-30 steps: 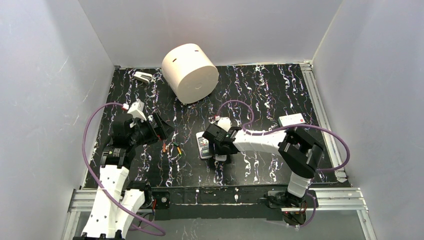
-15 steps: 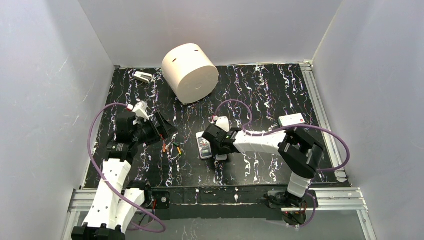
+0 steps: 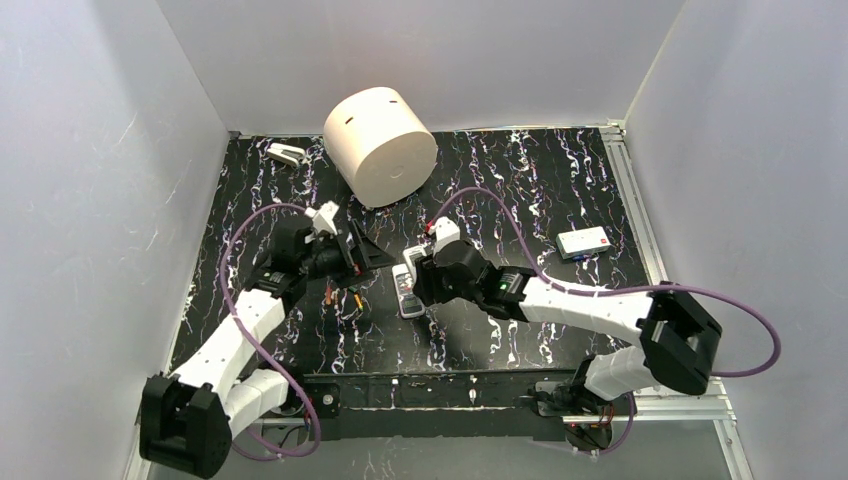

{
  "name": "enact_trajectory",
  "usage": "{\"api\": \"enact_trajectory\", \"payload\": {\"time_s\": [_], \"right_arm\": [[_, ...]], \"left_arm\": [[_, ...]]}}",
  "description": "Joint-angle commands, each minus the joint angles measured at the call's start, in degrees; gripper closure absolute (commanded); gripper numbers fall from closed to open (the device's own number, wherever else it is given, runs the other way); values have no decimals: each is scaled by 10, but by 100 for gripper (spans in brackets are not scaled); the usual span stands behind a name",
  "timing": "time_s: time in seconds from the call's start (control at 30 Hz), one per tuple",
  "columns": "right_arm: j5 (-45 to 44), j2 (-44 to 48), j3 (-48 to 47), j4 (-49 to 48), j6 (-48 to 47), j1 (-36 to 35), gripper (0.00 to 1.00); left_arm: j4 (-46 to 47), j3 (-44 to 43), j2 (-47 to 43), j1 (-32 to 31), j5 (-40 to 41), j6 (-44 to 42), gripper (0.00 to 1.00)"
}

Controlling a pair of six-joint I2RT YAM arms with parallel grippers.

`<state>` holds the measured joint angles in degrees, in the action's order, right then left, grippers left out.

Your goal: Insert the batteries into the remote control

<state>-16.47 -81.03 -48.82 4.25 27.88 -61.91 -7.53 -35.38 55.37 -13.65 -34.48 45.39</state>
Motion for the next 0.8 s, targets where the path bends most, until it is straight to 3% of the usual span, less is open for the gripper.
{"api": "enact_trajectory", "payload": {"time_s": [0.0, 0.13, 0.23, 0.4, 0.6, 0.67, 0.7, 0.77], "right_arm": [[93, 42, 1, -95, -50, -2, 75], [141, 57, -10, -98, -69, -2, 74], [159, 64, -18, -100, -84, -2, 74], [174, 46, -44, -91, -100, -3, 74], [187, 25, -70, -79, -116, -2, 74], [193, 25, -69, -83, -114, -2, 73], [197, 25, -68, -84, -110, -2, 69], [202, 30, -66, -80, -102, -1, 43]], "left_arm": [[99, -17, 34, -34, -29, 24, 10], [88, -17, 10, -35, 4, 3, 15], [110, -23, 22, -35, -48, 28, 19], [96, -32, 43, -35, -84, 33, 34], [99, -58, 75, -35, -140, 49, 65], [95, -69, 78, -35, -157, 34, 89], [90, -73, 77, -35, -159, 19, 100], [79, -86, 68, -35, -158, -25, 100]]}}
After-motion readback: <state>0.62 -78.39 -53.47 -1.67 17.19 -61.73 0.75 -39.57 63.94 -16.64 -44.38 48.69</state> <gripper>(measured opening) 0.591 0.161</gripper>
